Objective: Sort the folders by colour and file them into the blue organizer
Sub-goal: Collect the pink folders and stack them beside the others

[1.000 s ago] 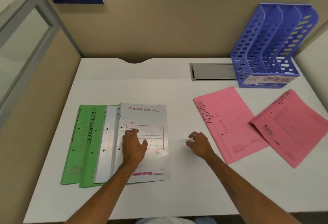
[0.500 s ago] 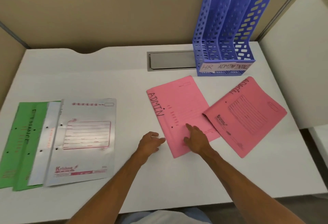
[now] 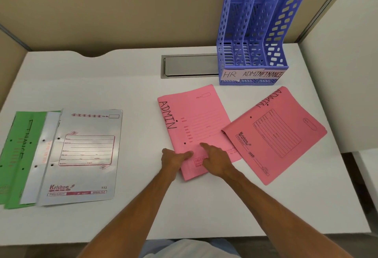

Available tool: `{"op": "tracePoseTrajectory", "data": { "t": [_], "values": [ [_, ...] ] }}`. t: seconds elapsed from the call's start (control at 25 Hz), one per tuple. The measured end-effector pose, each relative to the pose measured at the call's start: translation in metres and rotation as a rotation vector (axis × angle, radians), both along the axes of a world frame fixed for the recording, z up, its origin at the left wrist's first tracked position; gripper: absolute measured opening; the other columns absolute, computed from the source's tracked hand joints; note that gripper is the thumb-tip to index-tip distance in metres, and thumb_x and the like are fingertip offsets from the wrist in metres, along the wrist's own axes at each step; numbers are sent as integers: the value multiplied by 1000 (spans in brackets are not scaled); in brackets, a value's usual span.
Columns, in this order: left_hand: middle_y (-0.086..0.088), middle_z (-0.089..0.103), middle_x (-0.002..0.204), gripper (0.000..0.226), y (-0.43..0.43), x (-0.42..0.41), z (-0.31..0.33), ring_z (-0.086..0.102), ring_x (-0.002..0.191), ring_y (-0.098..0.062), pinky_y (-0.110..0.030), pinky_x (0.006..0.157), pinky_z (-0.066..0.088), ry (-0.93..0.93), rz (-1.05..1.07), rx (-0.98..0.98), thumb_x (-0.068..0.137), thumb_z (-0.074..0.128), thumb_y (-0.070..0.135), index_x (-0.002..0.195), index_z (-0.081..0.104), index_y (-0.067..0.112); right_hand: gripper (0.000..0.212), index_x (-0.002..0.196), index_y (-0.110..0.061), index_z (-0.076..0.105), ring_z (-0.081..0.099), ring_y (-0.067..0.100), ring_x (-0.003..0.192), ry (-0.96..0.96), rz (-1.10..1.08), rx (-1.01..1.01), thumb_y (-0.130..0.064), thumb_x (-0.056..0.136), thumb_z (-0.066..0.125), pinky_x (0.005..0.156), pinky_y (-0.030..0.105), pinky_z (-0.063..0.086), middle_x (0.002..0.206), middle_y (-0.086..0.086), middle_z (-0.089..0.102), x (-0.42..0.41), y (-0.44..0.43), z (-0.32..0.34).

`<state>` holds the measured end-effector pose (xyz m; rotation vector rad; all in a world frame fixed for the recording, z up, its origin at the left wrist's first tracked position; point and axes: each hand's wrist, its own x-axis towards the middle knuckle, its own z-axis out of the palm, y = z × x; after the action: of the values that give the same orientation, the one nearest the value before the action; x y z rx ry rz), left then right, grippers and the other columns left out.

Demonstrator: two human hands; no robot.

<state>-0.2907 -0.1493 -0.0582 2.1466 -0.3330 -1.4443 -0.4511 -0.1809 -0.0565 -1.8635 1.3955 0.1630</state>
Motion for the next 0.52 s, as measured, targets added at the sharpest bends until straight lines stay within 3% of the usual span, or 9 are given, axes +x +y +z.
{"op": "tracePoseTrajectory", "data": {
  "t": [0.12,0.24,0.36,0.52],
  "values": [
    [-10,59,109,73,-4,-7,2,65,98,-35,-45,80,58,-139,-85,-13,66,89,22,109,31,10,59,146,-14,41,58,27,118,-39,-2,21,-12,88,52,98,35,50,137,8,57,-3,-4,0],
    [-14,59,121,62,-6,-3,-1,62,102,-35,-46,85,57,-160,-148,-61,76,81,14,114,32,10,50,139,-12,51,58,24,120,-142,-119,50,-7,90,52,98,28,47,136,8,58,-7,-7,1],
    [-12,59,125,49,-7,17,1,61,97,-30,-43,81,57,-110,-111,-111,85,71,8,115,33,15,45,132,-9,59,60,22,117,-241,-239,13,0,88,51,101,29,46,132,8,62,-7,-13,3],
    [-8,60,124,44,-2,57,13,61,94,-26,-34,71,54,-145,-175,-181,90,63,6,116,31,21,39,123,-9,65,61,16,107,-292,-360,-23,1,88,54,95,25,46,125,8,66,5,-23,7]
  ]
}}
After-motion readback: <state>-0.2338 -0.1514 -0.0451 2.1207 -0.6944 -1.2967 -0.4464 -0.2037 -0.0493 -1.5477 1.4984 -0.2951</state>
